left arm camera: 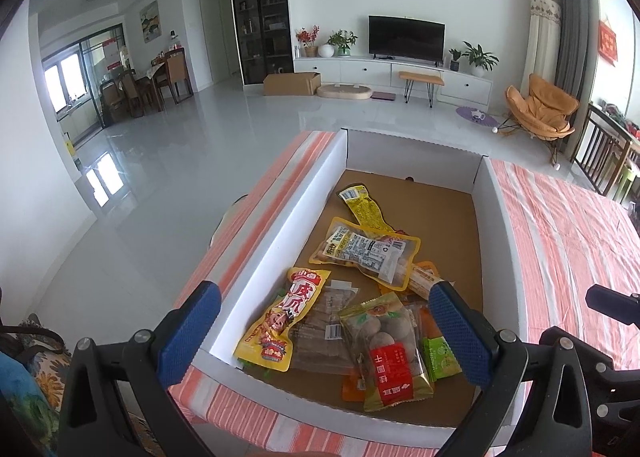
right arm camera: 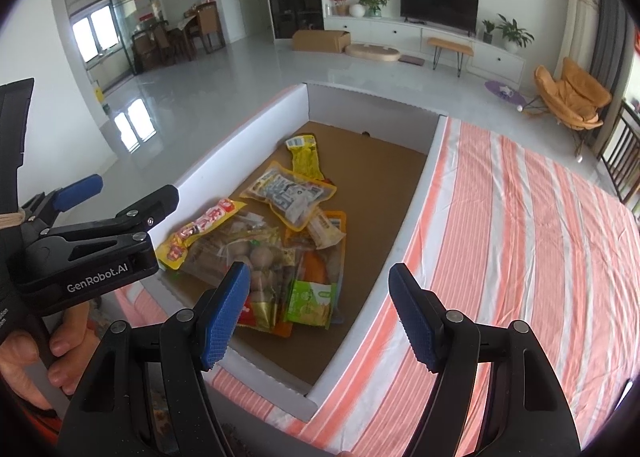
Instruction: Organize snacks
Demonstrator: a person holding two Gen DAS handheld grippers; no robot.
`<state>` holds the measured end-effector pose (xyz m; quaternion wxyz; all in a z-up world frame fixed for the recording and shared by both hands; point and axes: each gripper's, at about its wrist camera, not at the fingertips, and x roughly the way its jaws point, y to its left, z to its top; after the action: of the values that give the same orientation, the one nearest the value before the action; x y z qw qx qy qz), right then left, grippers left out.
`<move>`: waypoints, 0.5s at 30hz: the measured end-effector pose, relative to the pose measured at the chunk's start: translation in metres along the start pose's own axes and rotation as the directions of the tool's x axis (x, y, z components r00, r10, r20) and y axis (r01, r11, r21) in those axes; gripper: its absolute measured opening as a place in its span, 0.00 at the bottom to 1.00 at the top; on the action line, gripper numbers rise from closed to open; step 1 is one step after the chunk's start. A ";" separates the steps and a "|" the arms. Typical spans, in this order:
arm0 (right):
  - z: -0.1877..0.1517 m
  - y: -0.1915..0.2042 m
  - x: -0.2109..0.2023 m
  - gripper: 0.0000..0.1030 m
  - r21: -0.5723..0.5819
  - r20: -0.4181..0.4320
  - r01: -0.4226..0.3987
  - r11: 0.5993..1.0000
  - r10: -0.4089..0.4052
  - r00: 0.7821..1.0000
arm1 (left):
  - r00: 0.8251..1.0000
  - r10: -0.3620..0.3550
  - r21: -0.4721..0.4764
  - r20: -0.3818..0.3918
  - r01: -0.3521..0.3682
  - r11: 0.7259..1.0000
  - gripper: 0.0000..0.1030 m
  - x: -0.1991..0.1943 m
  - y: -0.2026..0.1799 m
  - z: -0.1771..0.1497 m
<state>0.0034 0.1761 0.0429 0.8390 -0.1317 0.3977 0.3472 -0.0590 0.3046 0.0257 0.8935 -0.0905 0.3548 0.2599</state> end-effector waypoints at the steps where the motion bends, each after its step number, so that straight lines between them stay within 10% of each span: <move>1: 0.000 0.001 0.000 0.73 -0.002 -0.001 0.001 1.000 -0.001 1.000 | 1.000 -0.001 -0.004 -0.003 0.001 1.000 1.00 0.001 0.001 0.000; 15: -0.003 0.006 0.006 0.73 -0.017 -0.019 0.004 1.000 -0.005 1.000 | 1.000 -0.014 0.017 -0.012 0.014 1.000 1.00 0.006 0.000 -0.004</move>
<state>0.0004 0.1825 0.0369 0.8349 -0.1429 0.4023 0.3473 -0.0579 0.3052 0.0184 0.8940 -0.0868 0.3615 0.2499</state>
